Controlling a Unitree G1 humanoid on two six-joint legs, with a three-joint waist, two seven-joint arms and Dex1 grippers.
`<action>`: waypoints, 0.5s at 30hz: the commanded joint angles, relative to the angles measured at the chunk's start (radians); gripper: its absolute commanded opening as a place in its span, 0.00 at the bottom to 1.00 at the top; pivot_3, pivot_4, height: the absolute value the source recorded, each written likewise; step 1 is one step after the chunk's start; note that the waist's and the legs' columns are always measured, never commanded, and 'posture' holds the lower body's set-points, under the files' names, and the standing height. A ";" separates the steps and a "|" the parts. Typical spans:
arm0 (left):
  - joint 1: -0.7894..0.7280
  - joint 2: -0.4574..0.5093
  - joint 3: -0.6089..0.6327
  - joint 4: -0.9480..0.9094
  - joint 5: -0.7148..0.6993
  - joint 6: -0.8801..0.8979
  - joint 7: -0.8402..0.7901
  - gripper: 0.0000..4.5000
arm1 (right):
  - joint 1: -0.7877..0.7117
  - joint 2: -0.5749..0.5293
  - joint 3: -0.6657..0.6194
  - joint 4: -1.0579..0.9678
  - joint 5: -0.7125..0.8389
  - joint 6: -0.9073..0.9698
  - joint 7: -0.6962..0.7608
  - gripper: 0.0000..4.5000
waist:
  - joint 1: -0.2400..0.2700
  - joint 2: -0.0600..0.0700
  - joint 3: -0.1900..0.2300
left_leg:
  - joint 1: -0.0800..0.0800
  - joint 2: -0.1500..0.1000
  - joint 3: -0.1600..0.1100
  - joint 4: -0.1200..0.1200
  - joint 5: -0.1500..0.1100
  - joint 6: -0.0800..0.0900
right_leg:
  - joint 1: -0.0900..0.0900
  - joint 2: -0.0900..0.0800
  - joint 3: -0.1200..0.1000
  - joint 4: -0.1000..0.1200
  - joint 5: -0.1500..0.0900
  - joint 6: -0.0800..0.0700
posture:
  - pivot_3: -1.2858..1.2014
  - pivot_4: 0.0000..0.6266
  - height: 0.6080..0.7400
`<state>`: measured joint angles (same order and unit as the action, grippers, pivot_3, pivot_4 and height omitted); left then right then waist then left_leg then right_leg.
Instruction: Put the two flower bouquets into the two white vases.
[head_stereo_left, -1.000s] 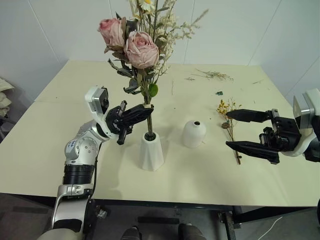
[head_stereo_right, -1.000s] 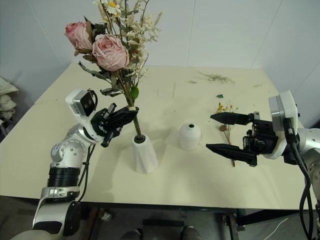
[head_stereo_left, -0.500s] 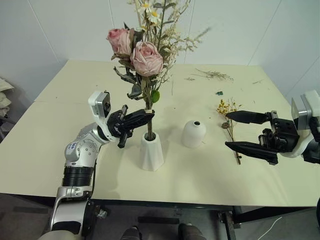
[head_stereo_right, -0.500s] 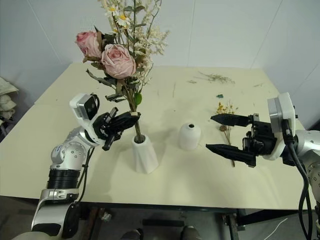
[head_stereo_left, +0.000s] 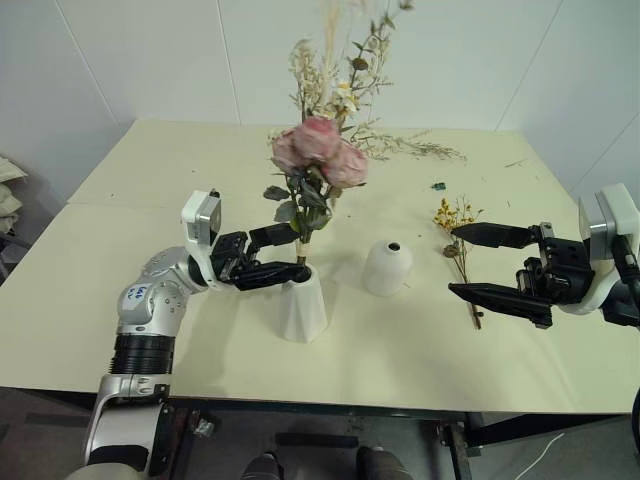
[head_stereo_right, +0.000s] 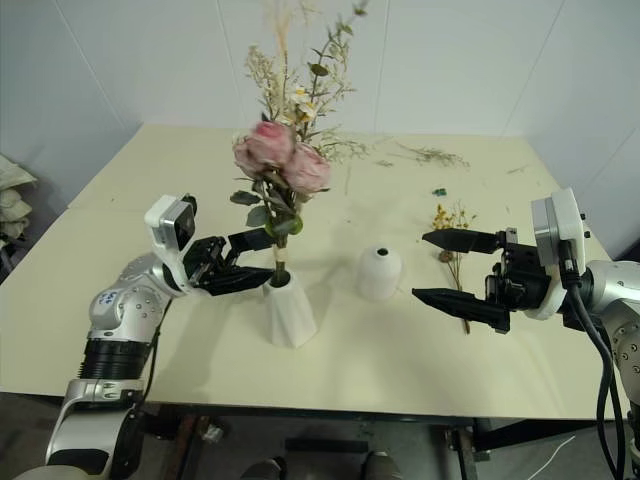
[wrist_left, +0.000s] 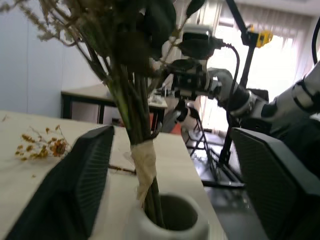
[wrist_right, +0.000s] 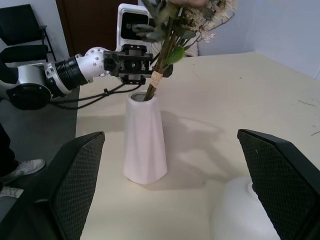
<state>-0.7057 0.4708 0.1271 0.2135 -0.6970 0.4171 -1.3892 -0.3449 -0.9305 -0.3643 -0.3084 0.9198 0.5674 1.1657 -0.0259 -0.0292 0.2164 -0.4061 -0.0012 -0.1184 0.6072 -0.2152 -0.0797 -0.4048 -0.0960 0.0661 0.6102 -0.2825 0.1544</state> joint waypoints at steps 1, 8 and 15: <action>-0.010 0.028 0.003 -0.002 0.019 -0.032 -0.021 1.00 | -0.010 0.001 -0.020 -0.004 -0.004 -0.021 0.003 1.00 | 0.000 0.000 0.000 | 0.000 0.000 0.000 0.000 0.000 0.000 | 0.000 0.000 0.000 0.000 0.000 0.000 | 0.52 0.24 1.00; -0.003 0.186 0.002 0.033 0.095 -0.090 -0.111 1.00 | 0.020 -0.007 -0.017 0.003 -0.041 -0.024 0.003 1.00 | -0.002 0.000 0.000 | 0.000 0.001 0.000 -0.003 0.000 0.000 | -0.001 0.000 0.000 -0.001 0.000 0.000 | 0.52 0.24 1.00; -0.030 0.281 0.090 0.113 0.078 -0.157 -0.139 1.00 | 0.094 -0.057 0.013 0.038 -0.195 0.002 -0.078 1.00 | -0.001 0.000 0.000 | 0.000 0.000 0.001 -0.006 0.000 0.000 | -0.003 -0.001 0.000 -0.001 0.000 0.000 | 0.52 0.24 1.00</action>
<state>-0.7074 0.7355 0.1846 0.3311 -0.5897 0.2783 -1.4999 -0.2525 -0.9646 -0.3481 -0.2626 0.7518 0.5701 1.1075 -0.0266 -0.0291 0.2164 -0.4064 -0.0007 -0.1175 0.6010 -0.2152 -0.0797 -0.4078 -0.0966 0.0659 0.6089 -0.2828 0.1540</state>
